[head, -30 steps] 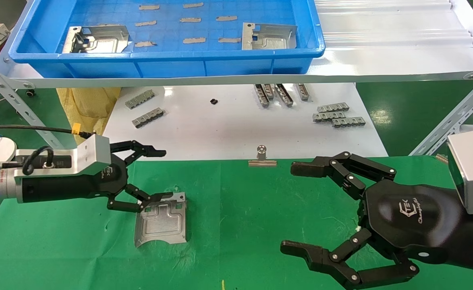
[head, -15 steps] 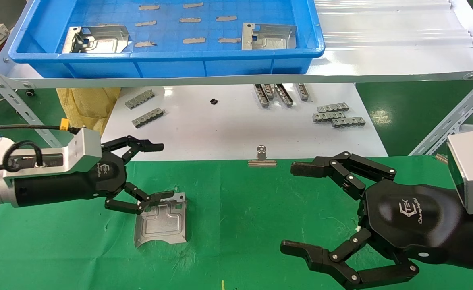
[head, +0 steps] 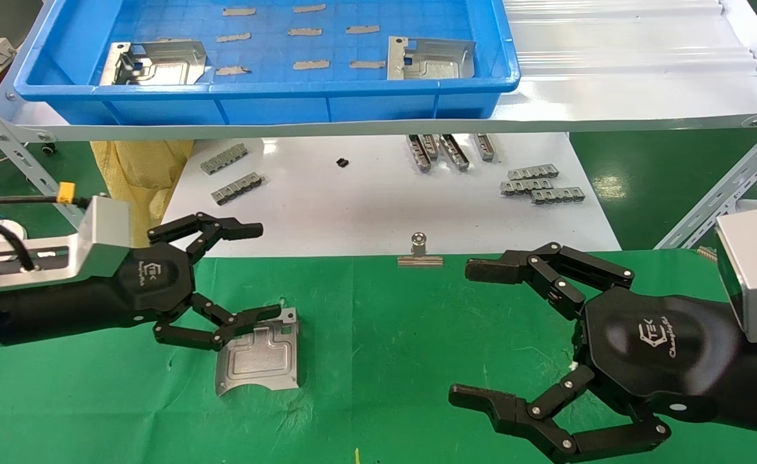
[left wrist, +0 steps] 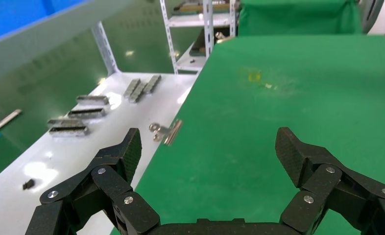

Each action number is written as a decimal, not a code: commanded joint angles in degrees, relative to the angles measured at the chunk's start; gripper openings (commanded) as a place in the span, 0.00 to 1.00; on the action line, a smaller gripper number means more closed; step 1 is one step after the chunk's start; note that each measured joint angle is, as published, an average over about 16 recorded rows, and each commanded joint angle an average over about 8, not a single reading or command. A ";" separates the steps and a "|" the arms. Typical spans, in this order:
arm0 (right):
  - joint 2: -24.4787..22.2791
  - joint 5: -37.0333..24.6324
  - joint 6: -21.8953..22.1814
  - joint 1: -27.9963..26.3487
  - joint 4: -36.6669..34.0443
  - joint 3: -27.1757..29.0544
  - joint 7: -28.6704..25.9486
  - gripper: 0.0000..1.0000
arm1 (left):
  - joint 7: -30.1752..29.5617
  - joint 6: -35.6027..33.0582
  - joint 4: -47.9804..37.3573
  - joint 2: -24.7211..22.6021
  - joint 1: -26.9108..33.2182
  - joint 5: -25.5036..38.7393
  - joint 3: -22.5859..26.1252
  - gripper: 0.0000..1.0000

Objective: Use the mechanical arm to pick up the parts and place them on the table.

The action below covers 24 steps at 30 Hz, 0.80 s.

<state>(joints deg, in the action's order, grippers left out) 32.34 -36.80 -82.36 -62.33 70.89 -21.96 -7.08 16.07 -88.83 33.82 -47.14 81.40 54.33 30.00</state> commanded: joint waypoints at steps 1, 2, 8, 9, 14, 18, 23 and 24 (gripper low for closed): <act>0.00 0.00 0.00 0.00 0.00 0.00 0.00 1.00 | -1.65 0.19 2.44 0.74 -1.22 -0.77 -0.86 1.00; 0.00 0.00 0.00 0.00 0.00 0.00 0.00 1.00 | -2.48 0.29 3.68 1.12 -1.84 -1.15 -1.29 1.00; 0.00 0.00 0.00 0.00 0.00 0.00 0.00 1.00 | -7.43 0.87 11.01 3.36 -5.49 -3.45 -3.87 1.00; 0.00 0.00 0.00 0.00 0.00 0.00 0.00 1.00 | -8.23 0.96 12.21 3.72 -6.09 -3.83 -4.29 1.00; 0.00 0.00 0.00 0.00 0.00 0.00 0.00 1.00 | -12.34 1.44 18.30 5.58 -9.13 -5.74 -6.43 1.00; 0.00 0.00 0.00 0.00 0.00 0.00 0.00 1.00 | -15.59 1.82 23.12 7.05 -11.53 -7.25 -8.13 1.00; 0.00 0.00 0.00 0.00 0.00 0.00 0.00 1.00 | -19.74 2.31 29.26 8.92 -14.60 -9.17 -10.29 1.00; 0.00 0.00 0.00 0.00 0.00 0.00 0.00 1.00 | -20.54 2.40 30.45 9.28 -15.19 -9.55 -10.70 1.00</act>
<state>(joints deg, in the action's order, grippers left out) 32.34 -36.80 -82.36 -62.33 70.89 -21.97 -7.08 -4.48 -86.43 64.28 -37.85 66.21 44.78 19.29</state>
